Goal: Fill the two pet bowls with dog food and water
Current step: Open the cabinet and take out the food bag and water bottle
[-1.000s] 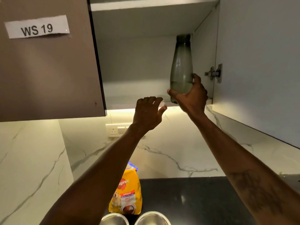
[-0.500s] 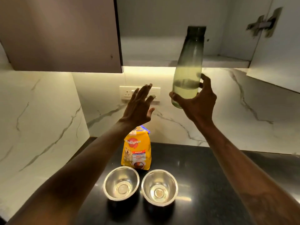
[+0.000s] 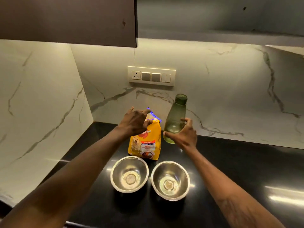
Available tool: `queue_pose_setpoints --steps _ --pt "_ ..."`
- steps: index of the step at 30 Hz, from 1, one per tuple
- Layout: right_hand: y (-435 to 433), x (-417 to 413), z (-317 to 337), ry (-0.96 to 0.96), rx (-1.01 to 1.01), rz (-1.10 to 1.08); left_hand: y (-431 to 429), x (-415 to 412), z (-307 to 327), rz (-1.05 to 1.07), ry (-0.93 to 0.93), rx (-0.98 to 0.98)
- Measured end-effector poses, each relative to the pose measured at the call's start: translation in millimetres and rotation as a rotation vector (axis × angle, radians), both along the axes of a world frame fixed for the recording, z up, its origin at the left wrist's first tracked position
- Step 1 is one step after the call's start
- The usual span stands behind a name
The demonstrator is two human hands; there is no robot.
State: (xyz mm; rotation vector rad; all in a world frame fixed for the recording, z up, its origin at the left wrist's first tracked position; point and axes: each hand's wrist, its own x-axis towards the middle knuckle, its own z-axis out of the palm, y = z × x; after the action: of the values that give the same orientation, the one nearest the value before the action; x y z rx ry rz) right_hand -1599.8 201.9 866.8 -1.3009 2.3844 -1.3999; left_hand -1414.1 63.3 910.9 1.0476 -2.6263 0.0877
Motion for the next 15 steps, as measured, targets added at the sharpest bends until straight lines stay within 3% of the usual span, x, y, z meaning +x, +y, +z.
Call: queue_pose_setpoints --steps 6,15 --pt "-20.5 -19.1 -65.6 -0.098 0.22 -0.041 -15.8 8.4 -28.9 -0.061 -0.071 0.02" --pt "-21.8 -39.4 -117.7 -0.275 0.314 -0.035 -22.4 14.4 -50.8 -0.157 0.071 0.054"
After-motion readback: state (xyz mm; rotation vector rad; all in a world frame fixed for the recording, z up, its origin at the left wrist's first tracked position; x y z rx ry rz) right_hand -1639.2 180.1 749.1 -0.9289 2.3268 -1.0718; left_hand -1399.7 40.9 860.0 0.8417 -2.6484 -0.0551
